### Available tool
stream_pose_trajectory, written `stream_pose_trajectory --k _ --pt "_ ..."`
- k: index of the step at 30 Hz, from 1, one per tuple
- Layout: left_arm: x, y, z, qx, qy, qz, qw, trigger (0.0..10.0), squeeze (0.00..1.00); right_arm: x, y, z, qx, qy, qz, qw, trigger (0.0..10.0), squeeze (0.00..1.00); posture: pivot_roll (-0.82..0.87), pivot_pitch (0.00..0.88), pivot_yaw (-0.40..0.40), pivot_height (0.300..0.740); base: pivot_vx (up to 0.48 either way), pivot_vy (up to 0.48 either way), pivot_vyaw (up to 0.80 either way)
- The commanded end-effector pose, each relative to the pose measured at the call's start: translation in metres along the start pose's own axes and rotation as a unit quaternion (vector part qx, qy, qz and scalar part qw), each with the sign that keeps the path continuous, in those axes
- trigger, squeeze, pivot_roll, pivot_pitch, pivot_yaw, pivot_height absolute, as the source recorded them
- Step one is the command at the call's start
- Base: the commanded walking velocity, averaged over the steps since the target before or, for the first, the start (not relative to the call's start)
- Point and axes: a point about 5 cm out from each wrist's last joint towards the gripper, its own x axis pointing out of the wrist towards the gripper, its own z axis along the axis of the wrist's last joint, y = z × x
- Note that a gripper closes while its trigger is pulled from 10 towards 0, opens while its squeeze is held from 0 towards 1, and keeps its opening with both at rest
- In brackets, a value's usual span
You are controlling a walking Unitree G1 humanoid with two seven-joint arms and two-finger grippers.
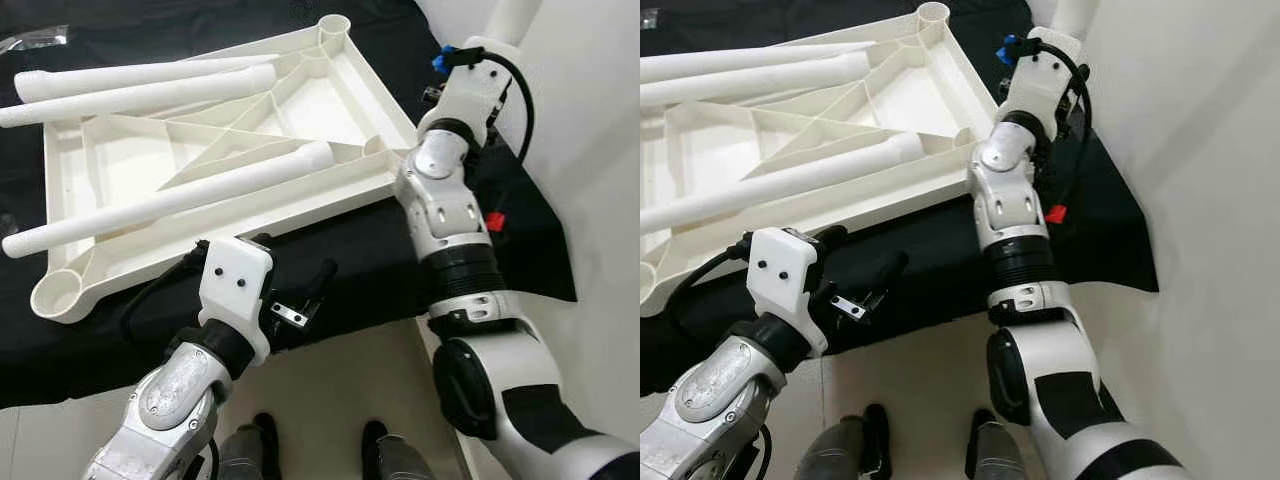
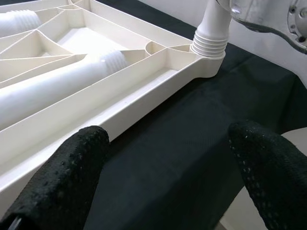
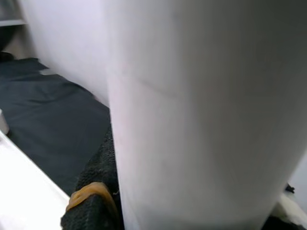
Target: Building children table
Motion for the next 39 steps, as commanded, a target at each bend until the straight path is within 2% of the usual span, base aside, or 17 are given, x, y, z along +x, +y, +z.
stream_pose_trajectory --k 1,2,3,7,9,22,23,24,25,26,28,29,30,31,32,39 --pt "-0.001 0.0 -0.004 -0.003 0.009 0.004 1.0 10.0 0.0 -0.013 -0.001 -0.043 -0.055 0.088 -0.022 0.994 10.0 0.0 0.13 0.345 -0.034 0.74 0.0 0.0 0.0" --pt "-0.001 0.0 -0.004 -0.003 0.009 0.004 1.0 10.0 0.0 -0.013 -0.001 -0.043 -0.055 0.088 -0.022 0.994 10.0 0.0 0.13 0.345 -0.034 0.74 0.0 0.0 0.0" --pt "-0.001 0.0 -0.004 -0.004 0.008 0.005 1.0 10.0 0.0 -0.02 0.004 -0.04 -0.057 0.098 -0.06 0.992 10.0 0.0 0.13 0.345 -0.039 0.74 0.0 0.0 0.0" --pt "-0.001 0.0 -0.004 -0.004 0.007 0.006 1.0 10.0 0.0 -0.025 0.007 -0.038 -0.061 0.097 -0.084 0.99 10.0 0.0 0.13 0.344 -0.04 0.74 0.0 0.0 0.0" --pt "-0.002 0.0 -0.004 -0.003 0.007 0.007 1.0 10.0 0.0 -0.028 0.01 -0.035 -0.047 0.098 -0.091 0.99 10.0 0.0 0.13 0.342 -0.043 0.74 0.0 0.0 0.0" --pt "-0.002 -0.002 -0.006 -0.004 0.008 0.006 1.0 10.0 0.0 -0.031 0.015 -0.033 -0.036 0.092 -0.077 0.992 10.0 0.0 0.13 0.323 -0.045 0.74 0.0 0.0 0.0" --pt "-0.002 -0.002 -0.006 -0.005 0.008 0.006 1.0 10.0 0.0 -0.032 0.015 -0.033 -0.034 0.091 -0.076 0.992 10.0 0.22 0.13 0.323 -0.045 0.74 0.0 0.0 0.0" --pt "-0.002 -0.002 -0.006 -0.005 0.008 0.006 1.0 10.0 0.0 -0.032 0.015 -0.033 -0.034 0.091 -0.076 0.992 10.0 0.22 0.13 0.323 -0.045 0.74 0.0 0.0 0.0" --pt "-0.002 -0.003 -0.006 -0.005 0.008 0.006 1.0 10.0 0.0 -0.032 0.016 -0.032 -0.033 0.089 -0.075 0.993 10.0 0.38 0.13 0.323 -0.045 0.74 0.0 0.0 0.0" --pt "-0.002 -0.003 -0.006 -0.005 0.008 0.006 1.0 10.0 0.0 -0.032 0.016 -0.032 -0.031 0.087 -0.073 0.993 10.0 1.0 0.13 0.323 -0.045 0.74 0.0 0.0 0.0" --pt "-0.002 -0.003 -0.006 -0.005 0.008 0.006 1.0 10.0 0.0 -0.032 0.016 -0.031 -0.03 0.085 -0.072 0.993 10.0 1.0 0.13 0.323 -0.045 0.74 0.0 0.0 0.0" --pt "-0.003 -0.003 -0.007 -0.005 0.009 0.005 1.0 10.0 0.0 -0.032 0.017 -0.03 -0.028 0.079 -0.069 0.994 10.0 0.92 0.13 0.317 -0.045 0.74 0.0 0.0 0.0" --pt "-0.003 -0.003 -0.007 -0.005 0.009 0.005 1.0 10.0 0.0 -0.032 0.018 -0.029 -0.026 0.079 -0.067 0.994 10.0 0.32 0.13 0.317 -0.045 0.74 0.0 0.0 0.0" --pt "-0.003 -0.003 -0.007 -0.005 0.009 0.005 1.0 10.0 0.0 -0.032 0.018 -0.029 -0.026 0.079 -0.067 0.994 10.0 0.32 0.13 0.317 -0.045 0.74 0.0 0.0 0.0" --pt "-0.003 -0.003 -0.007 -0.005 0.01 0.005 1.0 10.0 0.0 -0.032 0.018 -0.029 -0.025 0.078 -0.067 0.994 10.0 0.0 0.13 0.315 -0.045 0.74 0.0 0.0 0.0" --pt "-0.004 -0.003 -0.007 -0.005 0.009 0.006 1.0 10.0 0.0 -0.032 0.02 -0.025 -0.017 0.071 -0.062 0.995 10.0 0.0 0.13 0.313 -0.045 0.74 0.0 0.0 0.0"
